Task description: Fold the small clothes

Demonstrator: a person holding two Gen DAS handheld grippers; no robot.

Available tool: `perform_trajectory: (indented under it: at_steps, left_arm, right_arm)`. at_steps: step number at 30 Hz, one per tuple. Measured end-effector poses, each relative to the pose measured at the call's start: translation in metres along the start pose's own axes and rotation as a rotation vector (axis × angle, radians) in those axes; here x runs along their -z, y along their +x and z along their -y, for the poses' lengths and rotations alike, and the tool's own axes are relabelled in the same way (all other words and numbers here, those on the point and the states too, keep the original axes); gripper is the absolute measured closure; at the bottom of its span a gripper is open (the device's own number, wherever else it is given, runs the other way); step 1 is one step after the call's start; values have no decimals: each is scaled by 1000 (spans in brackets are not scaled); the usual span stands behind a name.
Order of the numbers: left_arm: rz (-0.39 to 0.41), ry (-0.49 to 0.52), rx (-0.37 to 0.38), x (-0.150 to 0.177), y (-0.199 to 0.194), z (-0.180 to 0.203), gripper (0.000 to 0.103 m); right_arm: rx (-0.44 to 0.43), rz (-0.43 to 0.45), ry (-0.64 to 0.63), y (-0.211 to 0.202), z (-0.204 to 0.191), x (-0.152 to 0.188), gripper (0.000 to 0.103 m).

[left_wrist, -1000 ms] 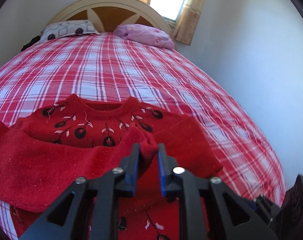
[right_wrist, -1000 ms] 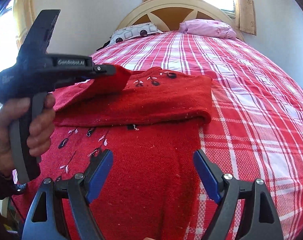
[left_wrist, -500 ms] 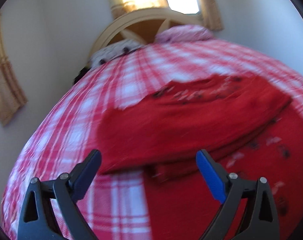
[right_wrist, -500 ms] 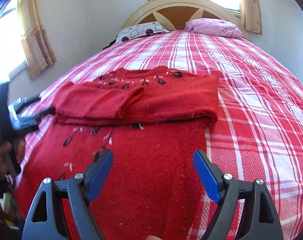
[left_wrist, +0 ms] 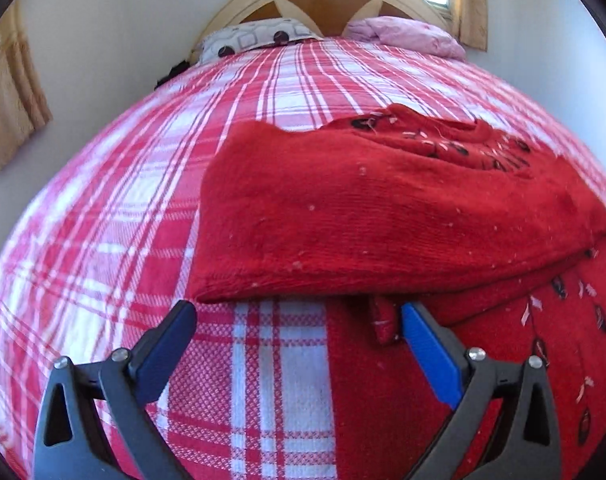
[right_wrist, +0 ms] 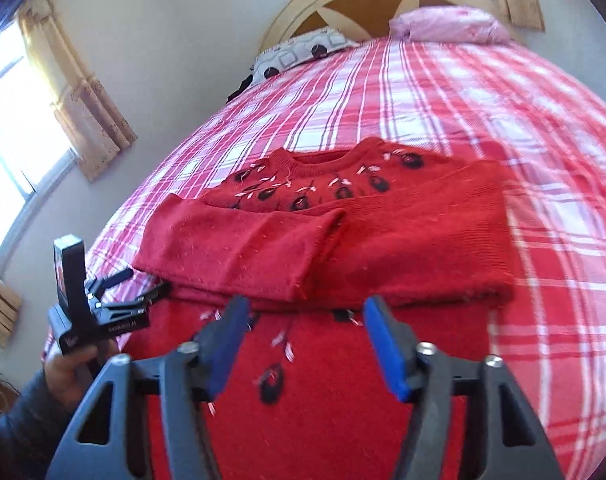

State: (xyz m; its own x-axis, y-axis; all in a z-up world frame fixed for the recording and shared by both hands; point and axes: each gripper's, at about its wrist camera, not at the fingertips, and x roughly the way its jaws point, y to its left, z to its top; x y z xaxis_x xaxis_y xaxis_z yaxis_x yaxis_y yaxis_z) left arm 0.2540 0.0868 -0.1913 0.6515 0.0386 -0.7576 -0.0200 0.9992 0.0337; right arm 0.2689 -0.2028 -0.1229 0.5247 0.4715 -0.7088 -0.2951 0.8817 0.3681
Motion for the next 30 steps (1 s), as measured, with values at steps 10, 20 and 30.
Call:
perform_trajectory:
  at_steps: [10, 20, 30]
  left_arm:
    - [15, 15, -25, 0, 2, 4, 0]
    - [8, -10, -6, 0, 4, 0, 0]
    - [3, -16, -2, 0, 6, -1, 0]
  right_arm:
    - [8, -90, 49, 59, -7, -13, 51]
    - [32, 22, -1, 32, -16, -31, 95]
    - [149, 162, -40, -34, 11, -52, 95]
